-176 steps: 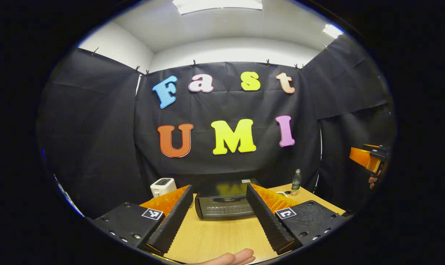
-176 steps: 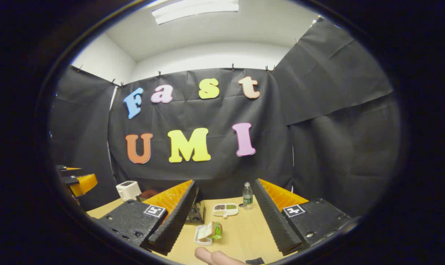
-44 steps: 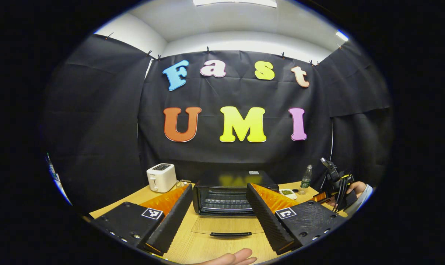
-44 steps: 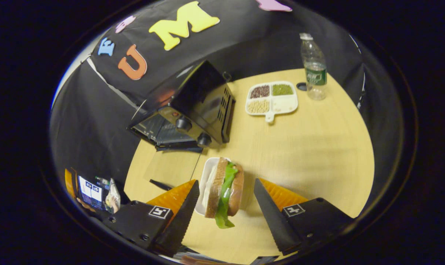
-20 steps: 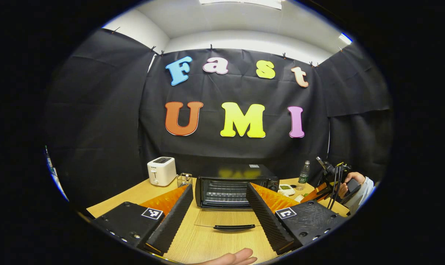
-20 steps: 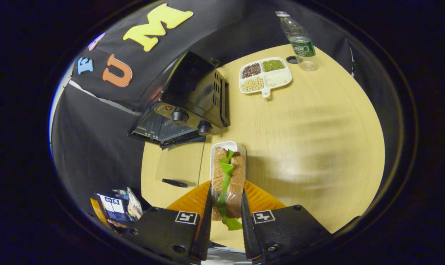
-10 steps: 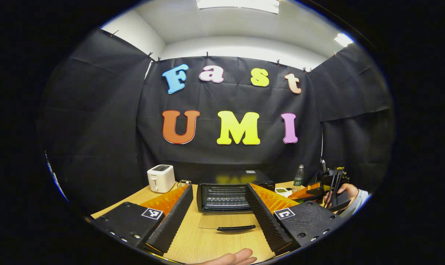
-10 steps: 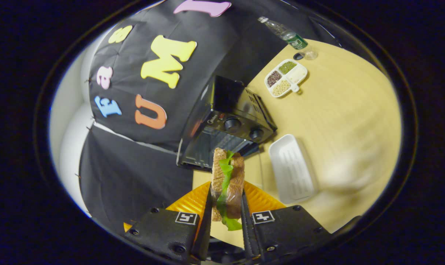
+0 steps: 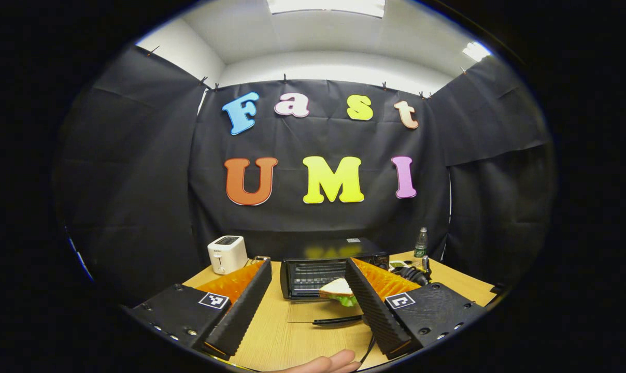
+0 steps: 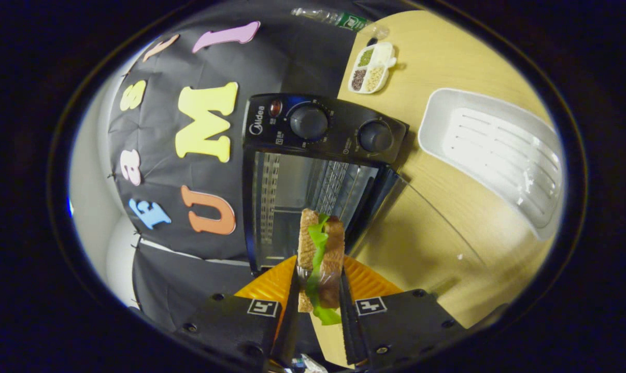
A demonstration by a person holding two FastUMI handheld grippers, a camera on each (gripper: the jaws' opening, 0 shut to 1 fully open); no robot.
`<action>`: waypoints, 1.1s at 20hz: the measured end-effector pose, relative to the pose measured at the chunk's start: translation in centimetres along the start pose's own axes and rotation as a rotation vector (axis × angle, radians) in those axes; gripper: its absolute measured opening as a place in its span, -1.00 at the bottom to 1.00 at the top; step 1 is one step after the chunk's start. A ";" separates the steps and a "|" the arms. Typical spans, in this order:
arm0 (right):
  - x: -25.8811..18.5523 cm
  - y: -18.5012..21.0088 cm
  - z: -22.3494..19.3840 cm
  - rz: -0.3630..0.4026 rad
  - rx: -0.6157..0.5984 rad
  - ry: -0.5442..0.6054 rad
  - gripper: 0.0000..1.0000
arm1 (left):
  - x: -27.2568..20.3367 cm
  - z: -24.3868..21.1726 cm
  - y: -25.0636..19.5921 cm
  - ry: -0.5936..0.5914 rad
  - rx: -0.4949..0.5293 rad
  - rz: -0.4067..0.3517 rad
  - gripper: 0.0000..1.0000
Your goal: Open the electric oven with the left hand, put the food in, and close the electric oven.
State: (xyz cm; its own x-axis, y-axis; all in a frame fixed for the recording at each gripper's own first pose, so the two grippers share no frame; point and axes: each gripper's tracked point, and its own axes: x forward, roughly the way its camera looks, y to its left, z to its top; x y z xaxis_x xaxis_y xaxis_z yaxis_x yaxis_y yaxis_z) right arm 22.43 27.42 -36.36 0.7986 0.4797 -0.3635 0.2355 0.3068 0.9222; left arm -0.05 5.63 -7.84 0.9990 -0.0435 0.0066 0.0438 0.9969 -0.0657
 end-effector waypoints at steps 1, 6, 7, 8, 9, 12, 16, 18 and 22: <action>1.0 0.2 0.7 0.012 0.007 -0.055 -0.29 | 0.0 -0.1 0.0 0.000 -0.009 -0.003 0.88; 4.6 1.3 3.7 0.040 -0.073 -0.294 -0.30 | -0.1 -1.1 1.5 0.018 -0.033 -0.002 0.88; 5.3 1.5 4.1 0.039 -0.101 -0.324 -0.30 | 0.1 -1.3 2.2 0.025 -0.028 0.012 0.88; 5.9 1.8 4.3 0.041 -0.126 -0.339 -0.30 | 0.2 -1.5 2.7 0.032 -0.023 0.024 0.88; 6.6 2.0 4.5 0.042 -0.142 -0.352 -0.30 | 0.3 -1.8 3.2 0.036 -0.019 0.033 0.88; 9.2 1.7 3.6 0.009 -0.188 -0.352 -0.30 | 0.9 -2.7 4.1 0.059 -0.025 0.048 0.88; 12.0 2.3 3.0 -0.003 -0.238 -0.373 -0.29 | 1.4 -4.0 5.3 0.090 -0.039 0.069 0.88; 12.7 2.5 3.5 -0.015 -0.287 -0.397 -0.30 | 1.4 -4.6 5.5 0.104 -0.045 0.072 0.88; 13.4 2.1 4.3 -0.058 -0.411 -0.418 -0.27 | 1.7 -5.7 6.0 0.140 -0.046 0.088 0.88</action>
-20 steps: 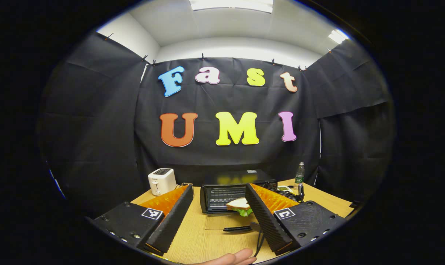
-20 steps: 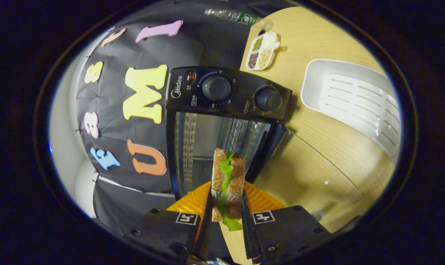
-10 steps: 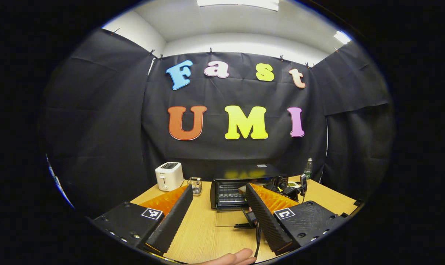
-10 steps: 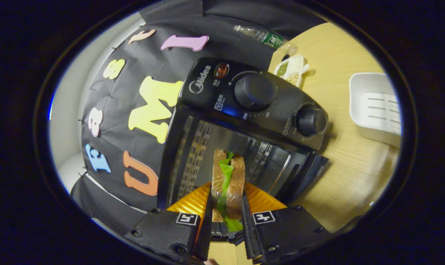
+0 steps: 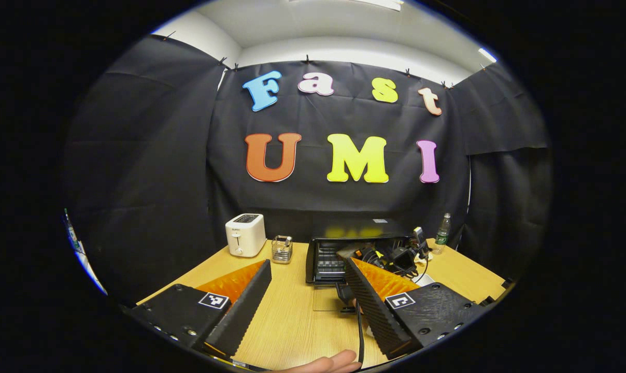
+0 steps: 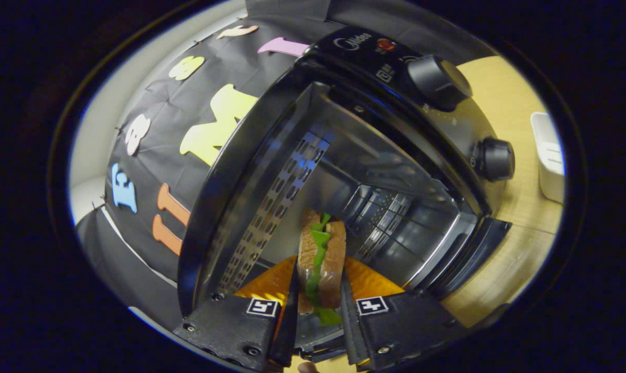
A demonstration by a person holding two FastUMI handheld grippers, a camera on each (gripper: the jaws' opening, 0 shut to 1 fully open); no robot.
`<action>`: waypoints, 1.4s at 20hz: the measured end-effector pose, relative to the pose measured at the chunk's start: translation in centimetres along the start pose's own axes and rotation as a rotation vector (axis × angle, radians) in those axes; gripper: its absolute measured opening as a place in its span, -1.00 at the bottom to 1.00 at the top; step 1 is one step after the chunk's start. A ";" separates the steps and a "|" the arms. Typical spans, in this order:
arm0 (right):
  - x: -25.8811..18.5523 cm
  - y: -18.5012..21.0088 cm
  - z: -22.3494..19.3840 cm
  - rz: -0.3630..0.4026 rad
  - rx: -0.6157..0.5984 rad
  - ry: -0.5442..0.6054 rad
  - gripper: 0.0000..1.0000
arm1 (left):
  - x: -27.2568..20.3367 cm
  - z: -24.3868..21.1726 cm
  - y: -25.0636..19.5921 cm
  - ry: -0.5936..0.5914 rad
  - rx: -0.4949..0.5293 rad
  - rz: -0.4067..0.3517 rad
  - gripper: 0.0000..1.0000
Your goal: Open the electric oven with the left hand, put the food in, and close the electric oven.
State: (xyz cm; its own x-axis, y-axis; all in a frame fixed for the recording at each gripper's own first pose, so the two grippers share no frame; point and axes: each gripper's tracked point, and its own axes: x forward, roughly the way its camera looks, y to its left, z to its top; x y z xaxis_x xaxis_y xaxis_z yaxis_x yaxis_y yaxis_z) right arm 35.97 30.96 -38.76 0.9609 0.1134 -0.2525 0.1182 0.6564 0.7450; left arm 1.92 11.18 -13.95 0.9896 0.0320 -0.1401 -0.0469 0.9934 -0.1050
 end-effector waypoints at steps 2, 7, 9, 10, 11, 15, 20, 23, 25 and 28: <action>0.1 -0.7 0.5 -0.032 -0.064 -0.011 -0.12 | 0.3 -0.6 -0.2 0.023 0.007 0.000 0.88; -0.3 0.5 -1.0 -0.022 -0.259 0.092 0.59 | 0.5 -1.2 -1.4 0.043 0.021 -0.014 0.88; -0.7 0.0 -1.5 -0.053 -0.356 0.139 0.84 | 0.3 -1.2 -1.7 0.041 0.025 -0.018 0.88; -1.0 0.1 -1.7 -0.060 -0.405 0.159 0.86 | 0.1 -1.2 -1.9 0.043 0.024 -0.021 0.88; -1.1 0.0 -1.7 -0.065 -0.450 0.160 1.00 | -0.1 -1.2 -2.0 0.044 0.022 -0.023 0.88; -1.5 0.1 -1.6 -0.081 -0.653 0.169 1.00 | -0.8 -1.3 -2.4 0.046 0.013 -0.023 0.88; -1.7 -1.1 -2.3 -0.129 -0.845 0.257 0.90 | -1.5 -1.7 -2.0 0.059 0.013 -0.007 0.88; -2.0 -2.0 -2.4 -0.144 -0.980 0.313 1.00 | -1.8 -1.9 -1.8 0.064 0.009 0.000 0.88; -2.9 -2.8 -2.8 -0.163 -1.013 0.384 1.00 | -1.9 -2.3 -1.7 0.071 0.005 0.003 0.88; -3.2 -3.0 -3.0 -0.163 -1.002 0.455 1.00 | -2.1 -2.5 -1.6 0.077 0.001 0.008 0.88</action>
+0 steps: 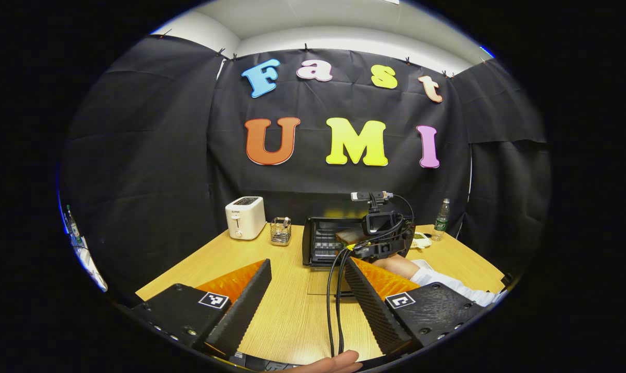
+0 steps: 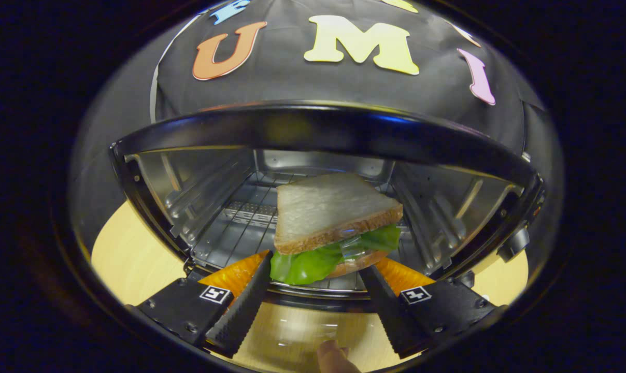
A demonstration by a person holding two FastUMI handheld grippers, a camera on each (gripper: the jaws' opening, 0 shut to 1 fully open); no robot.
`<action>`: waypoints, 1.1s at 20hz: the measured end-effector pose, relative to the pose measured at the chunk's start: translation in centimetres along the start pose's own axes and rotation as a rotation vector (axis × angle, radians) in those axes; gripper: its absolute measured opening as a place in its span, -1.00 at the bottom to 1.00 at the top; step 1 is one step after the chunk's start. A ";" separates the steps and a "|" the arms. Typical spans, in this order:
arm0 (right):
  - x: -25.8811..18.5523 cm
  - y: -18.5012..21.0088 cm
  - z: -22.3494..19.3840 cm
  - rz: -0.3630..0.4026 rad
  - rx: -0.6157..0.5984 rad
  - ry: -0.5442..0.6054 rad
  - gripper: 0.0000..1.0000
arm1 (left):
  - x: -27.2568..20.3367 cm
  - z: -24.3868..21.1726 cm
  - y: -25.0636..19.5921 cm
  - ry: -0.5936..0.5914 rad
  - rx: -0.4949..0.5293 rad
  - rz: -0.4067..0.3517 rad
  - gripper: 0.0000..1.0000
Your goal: Open the electric oven with the left hand, put the food in, and close the electric oven.
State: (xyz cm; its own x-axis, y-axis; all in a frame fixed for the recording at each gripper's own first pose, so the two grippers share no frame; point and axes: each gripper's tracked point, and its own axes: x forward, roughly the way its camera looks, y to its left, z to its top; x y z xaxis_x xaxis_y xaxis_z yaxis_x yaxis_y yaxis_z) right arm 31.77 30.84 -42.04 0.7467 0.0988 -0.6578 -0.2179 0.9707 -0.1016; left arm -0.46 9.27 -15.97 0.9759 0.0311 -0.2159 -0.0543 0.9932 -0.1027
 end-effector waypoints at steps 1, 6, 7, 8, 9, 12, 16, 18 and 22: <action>-0.1 0.1 -0.1 0.014 0.002 0.020 1.00 | -0.1 0.0 0.0 -0.003 -0.001 -0.001 0.88; -2.3 0.1 0.5 0.050 0.009 -0.024 1.00 | -0.4 -0.4 0.1 -0.006 -0.006 0.000 0.88; -2.7 0.0 0.7 0.056 0.011 -0.035 1.00 | -0.4 -0.6 0.2 -0.004 -0.008 0.001 0.88; -3.2 -0.2 0.6 0.059 0.017 -0.035 1.00 | -0.5 -0.7 0.1 -0.002 -0.010 0.001 0.88; -3.6 -0.2 0.5 0.065 0.026 -0.030 1.00 | -0.6 -0.9 0.2 0.000 -0.012 0.000 0.88; -4.8 0.5 -1.0 0.132 0.048 0.051 1.00 | -0.6 -1.6 0.8 0.009 -0.012 0.014 0.88; -5.7 0.6 -3.2 0.174 0.057 0.141 1.00 | -0.8 -2.8 1.0 0.032 -0.041 0.019 0.88; -5.8 0.6 -4.3 0.187 0.065 0.172 0.90 | -0.9 -3.1 1.2 0.039 -0.045 0.025 0.88; -6.2 0.0 -5.1 0.193 0.084 0.181 1.00 | -0.5 -3.7 1.3 0.040 -0.051 0.026 0.88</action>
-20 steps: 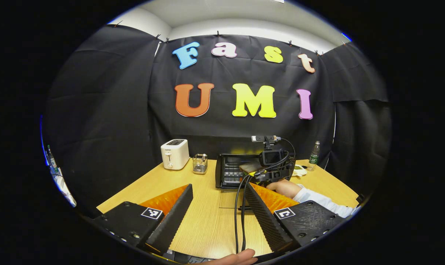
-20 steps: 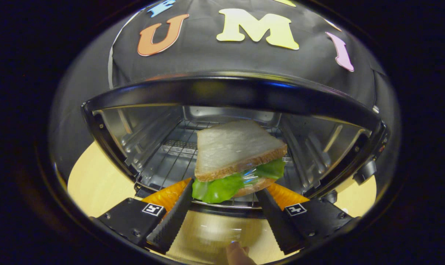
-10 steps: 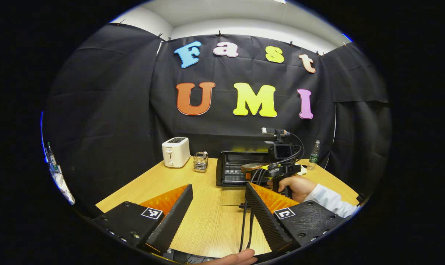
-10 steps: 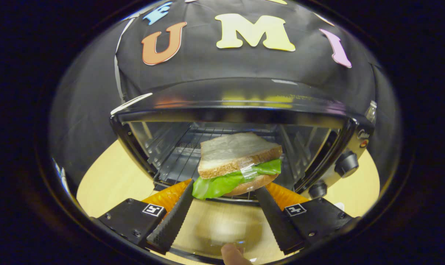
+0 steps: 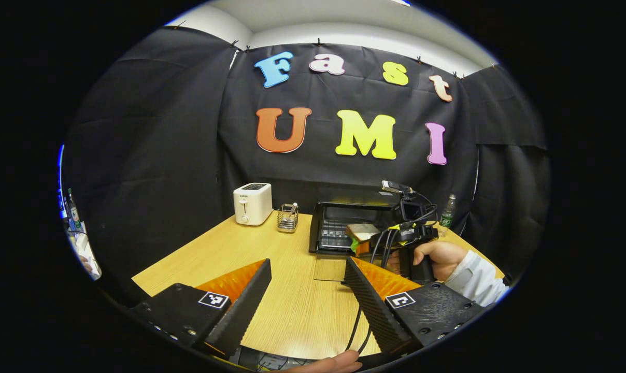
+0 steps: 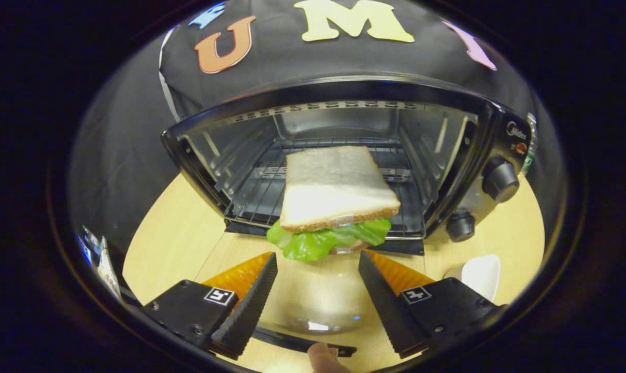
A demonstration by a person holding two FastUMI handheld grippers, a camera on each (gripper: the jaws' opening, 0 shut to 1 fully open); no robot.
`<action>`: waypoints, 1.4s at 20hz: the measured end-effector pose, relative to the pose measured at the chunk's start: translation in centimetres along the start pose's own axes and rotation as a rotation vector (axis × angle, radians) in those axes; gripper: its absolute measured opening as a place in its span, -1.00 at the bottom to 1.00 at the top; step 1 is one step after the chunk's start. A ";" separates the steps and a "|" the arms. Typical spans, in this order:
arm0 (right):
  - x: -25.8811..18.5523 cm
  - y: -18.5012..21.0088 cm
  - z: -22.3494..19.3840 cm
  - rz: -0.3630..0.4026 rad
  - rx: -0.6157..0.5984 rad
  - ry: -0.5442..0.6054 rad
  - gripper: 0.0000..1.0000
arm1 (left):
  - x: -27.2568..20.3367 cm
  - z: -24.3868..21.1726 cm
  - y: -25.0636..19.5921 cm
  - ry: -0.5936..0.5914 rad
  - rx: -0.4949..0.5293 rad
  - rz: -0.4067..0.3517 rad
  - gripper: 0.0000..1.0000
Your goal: Open the electric oven with the left hand, put the food in, and close the electric oven.
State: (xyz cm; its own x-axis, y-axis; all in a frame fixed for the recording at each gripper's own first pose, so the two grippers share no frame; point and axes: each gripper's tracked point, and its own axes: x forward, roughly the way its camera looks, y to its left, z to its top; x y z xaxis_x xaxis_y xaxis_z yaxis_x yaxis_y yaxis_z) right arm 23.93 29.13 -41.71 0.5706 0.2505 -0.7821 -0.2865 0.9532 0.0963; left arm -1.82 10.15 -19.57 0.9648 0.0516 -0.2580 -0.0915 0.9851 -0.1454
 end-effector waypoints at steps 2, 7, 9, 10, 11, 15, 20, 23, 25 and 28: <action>-0.8 -0.2 -0.6 0.016 -0.005 0.009 0.90 | 0.5 -0.7 -0.2 0.009 -0.005 -0.006 0.88; -5.8 -1.5 -0.5 0.039 0.006 -0.096 0.90 | 2.9 -3.6 -1.9 0.070 -0.011 -0.060 0.86; -8.9 -2.3 0.1 0.030 -0.003 -0.175 0.90 | 4.4 -5.1 -2.6 0.111 0.001 -0.069 0.85; -10.7 -2.6 0.4 0.031 -0.007 -0.215 1.00 | 5.2 -6.0 -2.9 0.133 0.008 -0.072 0.85; -12.5 -2.8 1.0 0.038 -0.005 -0.268 1.00 | 5.8 -6.7 -3.3 0.156 0.014 -0.077 0.85; -21.2 -4.5 2.5 0.028 0.011 -0.500 0.86 | 8.7 -9.4 -5.9 0.240 0.035 -0.124 0.85; -29.6 -7.3 2.9 -0.016 0.009 -0.695 0.83 | 11.2 -14.1 -9.8 0.394 0.113 -0.186 0.85; -33.1 -9.2 2.6 -0.036 0.041 -0.744 0.84 | 13.1 -15.6 -11.3 0.451 0.098 -0.200 0.87; -35.3 -10.8 2.6 -0.080 0.026 -0.790 0.83 | 13.5 -16.1 -12.5 0.477 0.083 -0.200 0.86; -37.4 -12.0 2.1 -0.123 -0.011 -0.846 0.84 | 14.5 -16.7 -13.2 0.504 0.088 -0.187 0.87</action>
State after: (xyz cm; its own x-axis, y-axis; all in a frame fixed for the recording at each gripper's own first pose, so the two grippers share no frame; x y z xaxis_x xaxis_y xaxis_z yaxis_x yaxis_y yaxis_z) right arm 7.69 8.64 -12.34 0.9794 0.1919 -0.0632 -0.1902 0.9812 0.0317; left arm 9.31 -4.80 -37.34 0.7232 -0.1891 -0.6643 0.1121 0.9812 -0.1573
